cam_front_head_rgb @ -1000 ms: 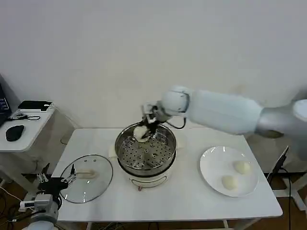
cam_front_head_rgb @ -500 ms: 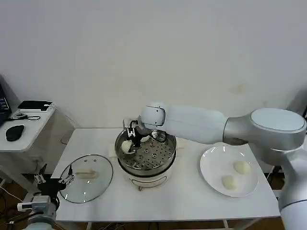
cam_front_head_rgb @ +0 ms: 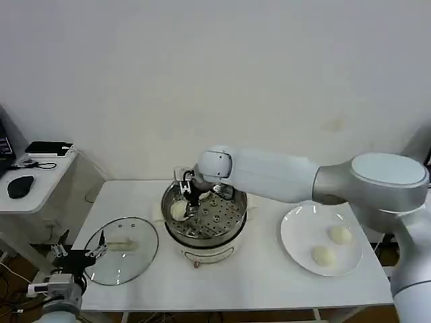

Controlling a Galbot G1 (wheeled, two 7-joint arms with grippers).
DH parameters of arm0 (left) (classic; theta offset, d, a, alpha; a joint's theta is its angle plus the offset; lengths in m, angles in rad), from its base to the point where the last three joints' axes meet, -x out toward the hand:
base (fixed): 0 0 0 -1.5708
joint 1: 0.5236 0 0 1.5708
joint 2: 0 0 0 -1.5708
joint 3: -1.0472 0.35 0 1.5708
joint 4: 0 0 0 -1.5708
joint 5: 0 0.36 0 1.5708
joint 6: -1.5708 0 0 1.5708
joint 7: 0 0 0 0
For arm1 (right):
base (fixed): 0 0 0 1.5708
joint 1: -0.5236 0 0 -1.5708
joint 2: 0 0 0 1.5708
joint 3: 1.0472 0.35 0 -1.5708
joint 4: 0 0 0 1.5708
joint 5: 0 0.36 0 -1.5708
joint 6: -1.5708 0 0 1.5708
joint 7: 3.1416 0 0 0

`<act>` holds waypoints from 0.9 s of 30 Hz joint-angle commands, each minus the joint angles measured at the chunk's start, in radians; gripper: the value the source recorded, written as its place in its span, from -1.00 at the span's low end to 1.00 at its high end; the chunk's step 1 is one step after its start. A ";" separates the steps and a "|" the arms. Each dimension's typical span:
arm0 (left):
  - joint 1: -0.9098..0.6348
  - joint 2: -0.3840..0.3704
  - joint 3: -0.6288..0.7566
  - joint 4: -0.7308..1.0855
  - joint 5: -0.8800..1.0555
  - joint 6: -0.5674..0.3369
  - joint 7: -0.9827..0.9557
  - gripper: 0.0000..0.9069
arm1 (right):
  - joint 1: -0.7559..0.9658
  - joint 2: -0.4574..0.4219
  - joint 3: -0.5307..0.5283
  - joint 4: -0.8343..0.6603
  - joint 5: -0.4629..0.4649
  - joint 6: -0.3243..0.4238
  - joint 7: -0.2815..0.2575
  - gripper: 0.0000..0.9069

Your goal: Take steamed baozi put them in steamer then cover it.

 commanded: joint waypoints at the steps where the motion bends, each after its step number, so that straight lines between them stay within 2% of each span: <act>1: 0.000 0.000 0.003 0.000 0.001 0.000 0.001 1.00 | 0.079 -0.292 0.081 0.216 -0.086 0.057 -0.044 1.00; 6: 0.000 0.001 0.007 0.000 0.000 0.000 0.002 1.00 | 0.128 -0.499 0.087 0.326 -0.212 0.151 -0.169 1.00; 7: -0.001 0.001 0.008 0.000 0.000 0.000 0.002 1.00 | 0.132 -0.529 0.084 0.337 -0.232 0.161 -0.178 1.00; 10: -0.001 0.006 0.012 -0.001 -0.001 0.000 0.003 1.00 | 0.121 -0.669 0.089 0.356 -0.384 0.232 -0.234 1.00; 14: -0.005 0.010 0.018 -0.004 -0.006 0.001 0.004 1.00 | 0.042 -0.822 0.103 0.375 -0.472 0.274 -0.257 1.00; 18: -0.004 0.011 0.032 -0.009 -0.004 0.001 0.004 1.00 | -0.077 -0.936 0.132 0.413 -0.558 0.325 -0.262 1.00; 22: -0.006 0.014 0.044 -0.008 -0.001 0.003 0.004 1.00 | -0.230 -1.023 0.229 0.450 -0.612 0.338 -0.253 1.00; 27: -0.016 0.021 0.061 -0.004 0.006 0.013 0.005 1.00 | -0.375 -1.096 0.277 0.453 -0.648 0.353 -0.252 1.00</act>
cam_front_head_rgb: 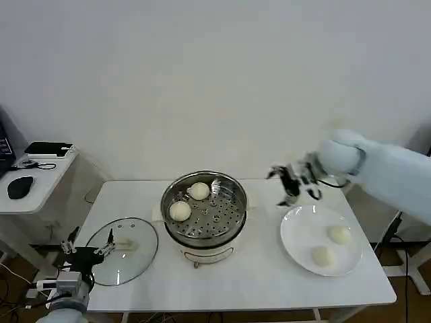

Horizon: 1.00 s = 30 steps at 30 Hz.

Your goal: Take steamed baozi put them in steamer then cover it.

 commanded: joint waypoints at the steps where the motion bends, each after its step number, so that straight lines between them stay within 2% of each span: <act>1: -0.002 0.001 0.012 0.005 0.002 0.003 0.001 1.00 | -0.292 -0.289 0.115 0.069 -0.168 0.074 -0.037 1.00; 6: -0.004 0.000 0.021 0.020 0.007 0.003 0.002 1.00 | -0.384 -0.323 0.144 0.076 -0.151 0.063 -0.044 1.00; 10: -0.005 -0.009 0.035 0.021 0.019 0.004 0.002 1.00 | -0.426 -0.304 0.141 0.061 -0.140 0.045 -0.041 1.00; 11: -0.006 -0.010 0.036 0.022 0.019 0.005 0.002 1.00 | -0.441 -0.301 0.157 0.058 -0.137 0.041 -0.040 1.00; 13: -0.006 -0.010 0.037 0.024 0.019 0.006 0.002 1.00 | -0.532 -0.293 0.253 0.051 -0.143 0.039 -0.038 1.00; 15: -0.004 -0.007 0.038 0.025 0.018 0.009 0.000 1.00 | -0.548 -0.280 0.266 0.045 -0.143 0.031 -0.030 1.00; 30: 0.013 -0.012 0.023 0.011 0.027 0.010 0.001 1.00 | -0.571 -0.099 0.321 -0.149 -0.166 0.020 0.017 1.00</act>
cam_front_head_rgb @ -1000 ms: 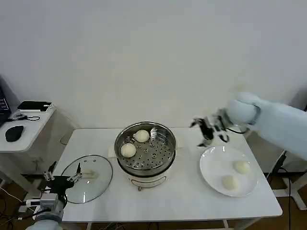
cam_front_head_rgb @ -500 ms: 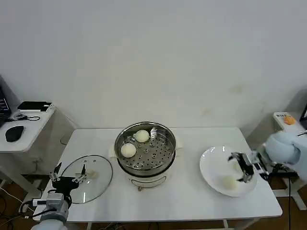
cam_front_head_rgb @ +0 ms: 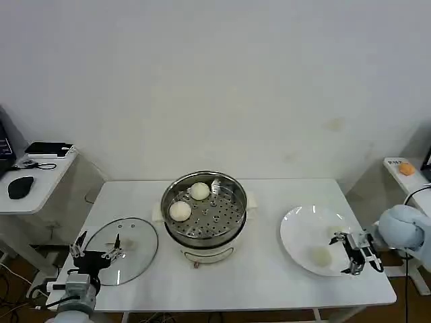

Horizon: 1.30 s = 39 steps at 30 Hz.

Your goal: Take steamed baozi put them in steamer then cover it.

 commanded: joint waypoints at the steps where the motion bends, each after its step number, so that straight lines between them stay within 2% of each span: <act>1: 0.001 0.000 -0.001 -0.001 0.001 0.000 0.001 1.00 | -0.068 0.087 0.059 -0.118 -0.015 -0.001 0.016 1.00; 10: 0.000 -0.001 -0.003 0.001 0.003 0.001 0.000 1.00 | -0.071 0.123 0.056 -0.156 -0.011 -0.025 0.026 0.98; 12: 0.001 0.000 -0.005 0.001 0.002 0.002 0.001 1.00 | -0.073 0.125 0.055 -0.155 -0.010 -0.030 0.025 0.87; 18: -0.001 -0.002 -0.004 -0.001 0.003 0.004 0.000 1.00 | -0.075 0.128 0.052 -0.151 -0.005 -0.043 0.024 0.76; 29: 0.003 -0.003 -0.005 -0.008 0.003 0.004 0.000 1.00 | -0.077 0.135 0.055 -0.155 -0.002 -0.053 0.018 0.36; 32: 0.005 -0.002 -0.007 -0.012 0.002 0.004 0.000 1.00 | -0.063 0.126 0.056 -0.147 0.001 -0.047 0.004 0.36; 39: 0.008 0.002 -0.016 -0.015 -0.001 0.004 0.001 1.00 | 0.094 0.105 0.039 -0.163 -0.001 0.040 -0.092 0.36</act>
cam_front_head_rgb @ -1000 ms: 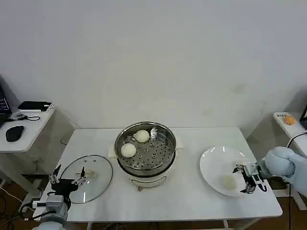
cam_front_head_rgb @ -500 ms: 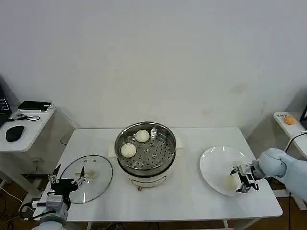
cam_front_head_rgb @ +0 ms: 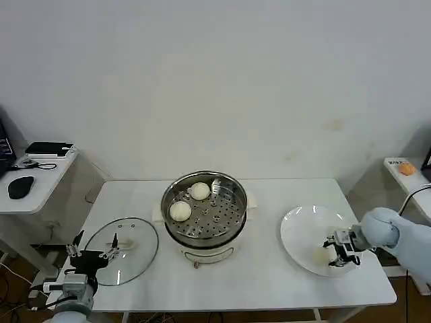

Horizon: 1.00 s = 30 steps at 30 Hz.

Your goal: Take steamed baozi put them in steamer then cover it.

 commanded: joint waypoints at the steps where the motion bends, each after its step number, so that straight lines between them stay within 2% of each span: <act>1: 0.000 0.003 -0.002 -0.001 0.000 0.000 0.001 1.00 | 0.160 -0.006 0.005 -0.017 0.019 0.074 -0.088 0.36; 4: 0.001 0.006 -0.005 -0.003 -0.003 -0.001 0.002 1.00 | 0.249 0.013 0.041 -0.043 0.054 0.094 -0.105 0.36; 6: 0.002 0.008 -0.008 -0.002 -0.004 -0.002 0.002 1.00 | 0.303 0.039 0.042 -0.060 0.077 0.133 -0.118 0.36; 12: 0.001 0.017 -0.015 0.003 -0.011 -0.004 0.005 1.00 | 0.556 0.144 -0.066 -0.081 0.168 0.154 -0.136 0.33; 18: -0.002 0.013 -0.023 0.002 -0.015 -0.003 0.004 1.00 | 0.786 0.333 -0.246 -0.056 0.227 0.139 -0.133 0.36; 23: -0.002 0.008 -0.033 0.008 -0.015 -0.004 0.005 1.00 | 0.828 0.474 -0.355 -0.023 0.236 0.120 -0.116 0.36; 30: 0.012 -0.002 -0.049 0.006 -0.013 -0.005 0.004 1.00 | 0.748 0.670 -0.376 -0.064 0.219 0.137 -0.104 0.36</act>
